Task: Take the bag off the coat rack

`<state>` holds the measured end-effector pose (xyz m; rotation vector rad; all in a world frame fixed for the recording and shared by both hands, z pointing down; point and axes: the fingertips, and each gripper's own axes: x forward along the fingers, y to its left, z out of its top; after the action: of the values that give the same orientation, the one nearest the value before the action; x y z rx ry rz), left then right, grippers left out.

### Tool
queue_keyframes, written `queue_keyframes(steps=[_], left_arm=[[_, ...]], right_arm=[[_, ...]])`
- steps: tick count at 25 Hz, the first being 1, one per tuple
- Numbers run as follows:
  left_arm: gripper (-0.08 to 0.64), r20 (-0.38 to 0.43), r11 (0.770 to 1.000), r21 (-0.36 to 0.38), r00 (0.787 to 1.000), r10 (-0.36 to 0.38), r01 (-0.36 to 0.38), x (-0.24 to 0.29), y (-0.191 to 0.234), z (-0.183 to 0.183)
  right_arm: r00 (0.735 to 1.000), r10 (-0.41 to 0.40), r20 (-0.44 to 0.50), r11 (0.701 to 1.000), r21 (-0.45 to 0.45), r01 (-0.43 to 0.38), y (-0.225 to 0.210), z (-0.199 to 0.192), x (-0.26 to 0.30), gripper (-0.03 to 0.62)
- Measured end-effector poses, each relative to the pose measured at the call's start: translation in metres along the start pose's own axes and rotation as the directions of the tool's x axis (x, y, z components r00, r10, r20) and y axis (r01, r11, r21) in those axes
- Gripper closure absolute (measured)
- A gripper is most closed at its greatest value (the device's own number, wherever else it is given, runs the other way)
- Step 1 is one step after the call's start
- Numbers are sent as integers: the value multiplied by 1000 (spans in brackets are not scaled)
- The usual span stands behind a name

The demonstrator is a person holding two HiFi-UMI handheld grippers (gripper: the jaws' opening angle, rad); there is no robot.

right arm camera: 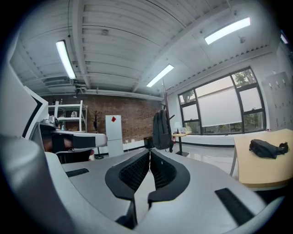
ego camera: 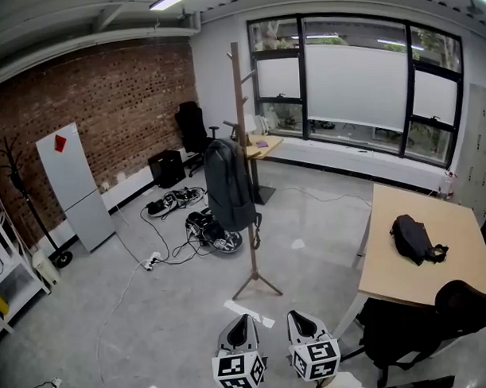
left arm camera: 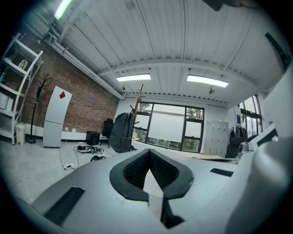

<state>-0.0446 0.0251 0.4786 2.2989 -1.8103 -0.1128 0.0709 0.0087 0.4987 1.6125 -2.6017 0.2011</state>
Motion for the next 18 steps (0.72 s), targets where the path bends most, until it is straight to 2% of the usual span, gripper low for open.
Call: queue_keyframes(steps=[7,18], left_arm=[[566,-4,1000,-3,1000,14,-14,39,5,5],[566,-13,999,3,999,32,-32,87,12,0]], right_arm=[[1000,13,-5,1000,-4,-13,-21,8,35,578],[999,19,-30,1000,2,-19,-51,0,81,578]])
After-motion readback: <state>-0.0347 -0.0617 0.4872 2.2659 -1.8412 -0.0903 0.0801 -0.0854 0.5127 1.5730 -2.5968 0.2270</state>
